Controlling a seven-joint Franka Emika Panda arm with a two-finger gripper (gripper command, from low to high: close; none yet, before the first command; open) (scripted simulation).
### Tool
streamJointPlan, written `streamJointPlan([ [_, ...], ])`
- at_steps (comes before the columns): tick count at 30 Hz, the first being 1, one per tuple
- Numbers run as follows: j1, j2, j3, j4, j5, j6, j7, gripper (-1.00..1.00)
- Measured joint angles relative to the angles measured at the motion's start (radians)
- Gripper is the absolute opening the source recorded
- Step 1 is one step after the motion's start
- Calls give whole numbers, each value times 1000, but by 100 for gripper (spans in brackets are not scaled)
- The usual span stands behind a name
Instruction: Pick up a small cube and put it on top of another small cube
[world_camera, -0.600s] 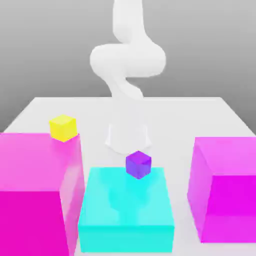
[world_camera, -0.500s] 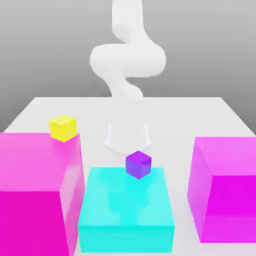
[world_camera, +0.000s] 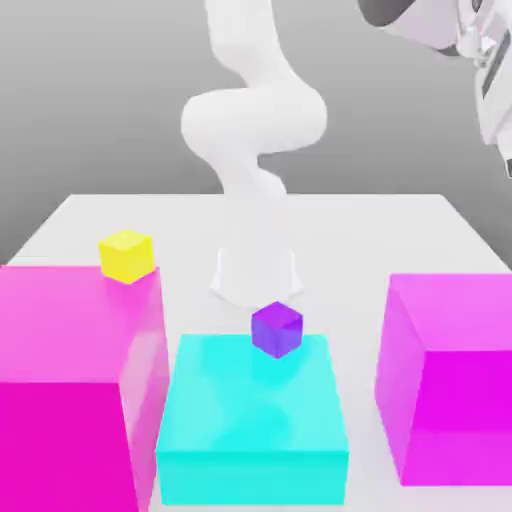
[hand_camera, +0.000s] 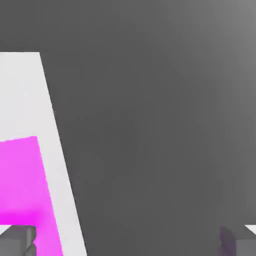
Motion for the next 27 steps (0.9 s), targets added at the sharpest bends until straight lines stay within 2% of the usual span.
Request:
streamJointPlan([
  [15, 287, 233, 28, -147, -37, 169, -657, 0],
  [22, 389, 341, 71, -212, -91, 242, -935, 0],
  [27, 358, 378, 48, -215, -1, 211, -1130, 0],
])
